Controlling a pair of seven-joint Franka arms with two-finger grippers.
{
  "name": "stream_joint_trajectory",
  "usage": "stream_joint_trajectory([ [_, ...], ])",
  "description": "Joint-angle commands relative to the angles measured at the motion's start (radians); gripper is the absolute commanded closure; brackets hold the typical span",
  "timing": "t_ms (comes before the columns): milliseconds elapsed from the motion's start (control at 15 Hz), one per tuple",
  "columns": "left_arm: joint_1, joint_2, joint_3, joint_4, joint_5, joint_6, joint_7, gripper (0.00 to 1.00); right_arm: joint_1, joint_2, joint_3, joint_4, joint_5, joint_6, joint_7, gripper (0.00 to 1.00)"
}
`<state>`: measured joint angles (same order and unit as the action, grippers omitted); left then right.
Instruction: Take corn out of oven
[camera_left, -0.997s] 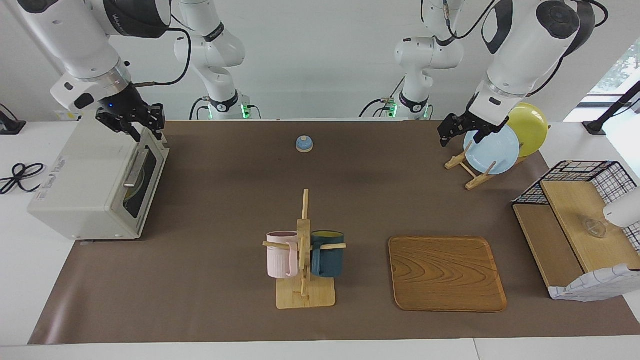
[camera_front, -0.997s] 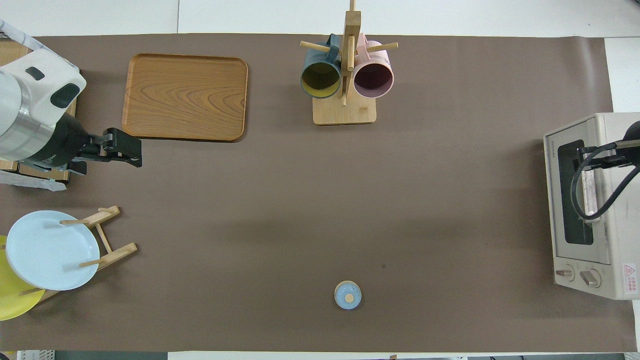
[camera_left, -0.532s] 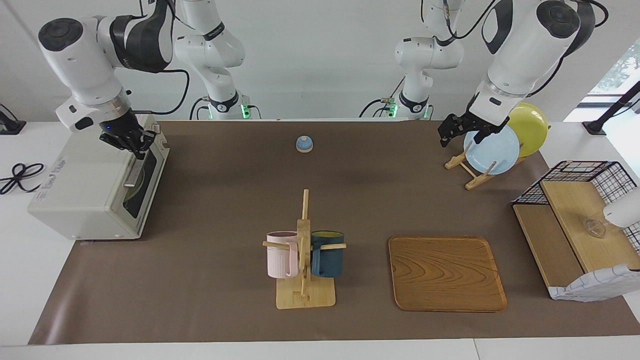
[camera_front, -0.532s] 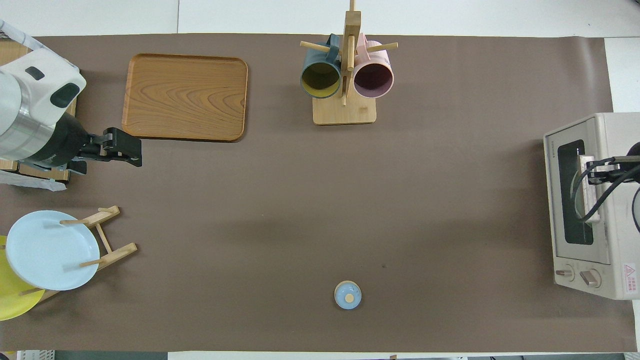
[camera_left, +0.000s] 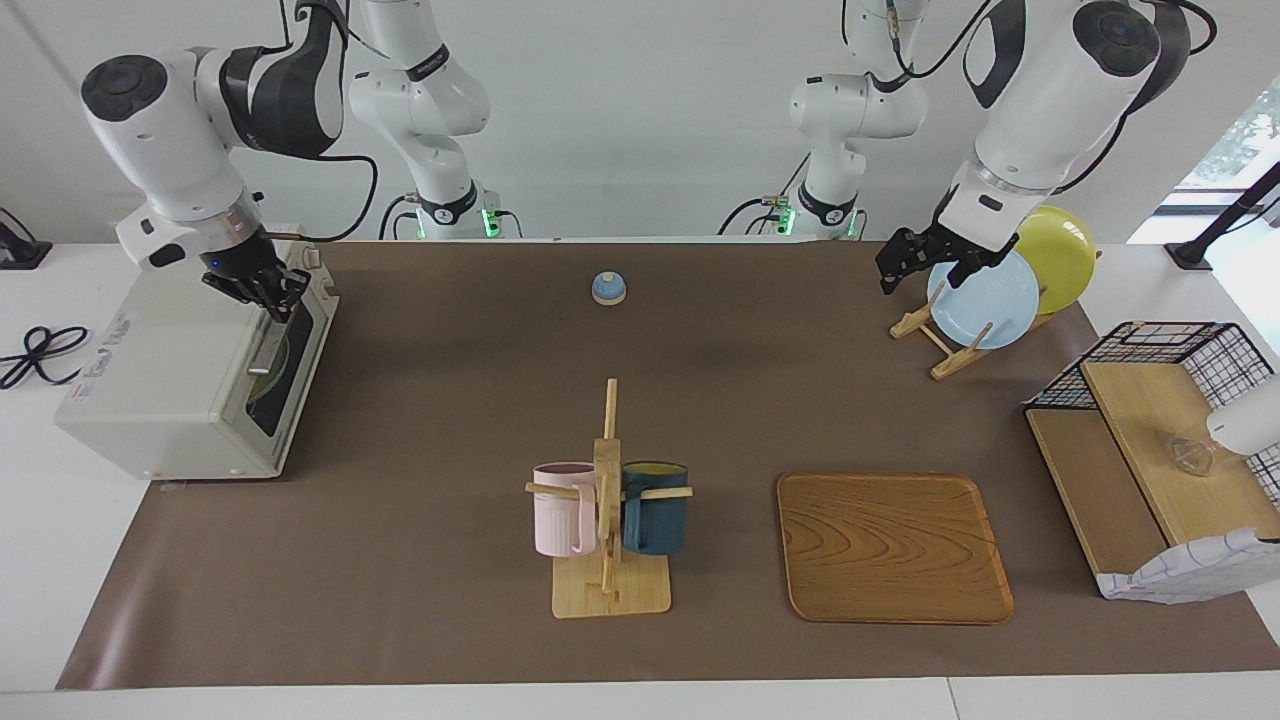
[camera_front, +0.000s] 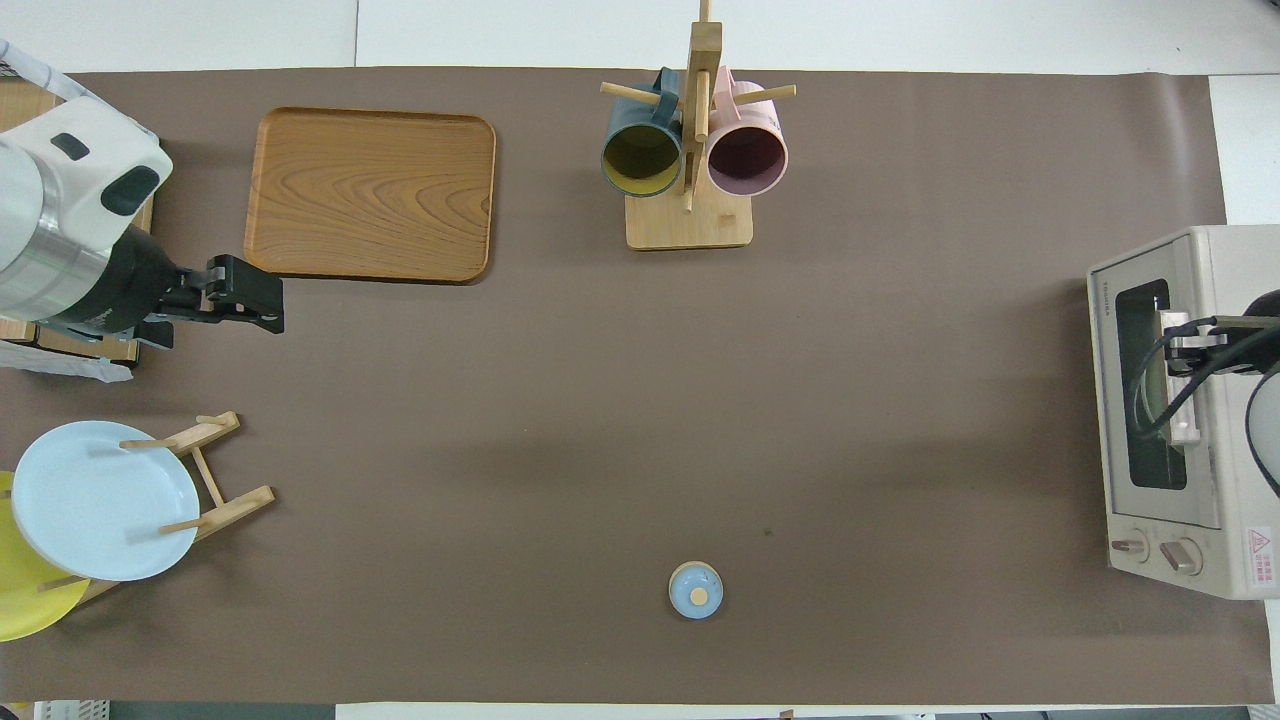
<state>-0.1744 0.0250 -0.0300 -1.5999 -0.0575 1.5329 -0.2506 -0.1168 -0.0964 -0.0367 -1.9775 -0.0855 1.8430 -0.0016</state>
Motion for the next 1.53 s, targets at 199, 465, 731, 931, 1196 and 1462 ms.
stream_joint_trajectory([
  [199, 0.009, -0.011, -0.005, -0.002, -0.01, 0.006, 0.001, 0.0, -0.044, -0.023, 0.006, -0.066, -0.014, 0.056, 0.04, 1.0],
  [465, 0.009, -0.011, -0.005, -0.002, -0.01, 0.006, 0.001, 0.0, -0.056, -0.02, 0.006, -0.075, -0.014, 0.059, 0.035, 1.0],
  [731, 0.009, -0.011, -0.005, -0.003, -0.01, 0.007, -0.003, 0.0, -0.06, -0.02, 0.006, -0.077, -0.014, 0.059, 0.038, 1.0],
  [931, 0.01, -0.011, -0.005, -0.003, -0.01, 0.013, -0.001, 0.0, -0.05, -0.017, 0.006, -0.08, -0.014, 0.062, 0.043, 1.0],
  [1196, 0.009, -0.011, -0.005, -0.003, -0.01, 0.013, -0.003, 0.0, -0.063, -0.009, 0.006, -0.095, -0.013, 0.091, 0.029, 1.0],
  [1462, 0.004, -0.011, -0.005, -0.003, -0.01, 0.013, -0.003, 0.0, -0.058, -0.009, 0.008, -0.101, -0.013, 0.105, 0.038, 1.0],
])
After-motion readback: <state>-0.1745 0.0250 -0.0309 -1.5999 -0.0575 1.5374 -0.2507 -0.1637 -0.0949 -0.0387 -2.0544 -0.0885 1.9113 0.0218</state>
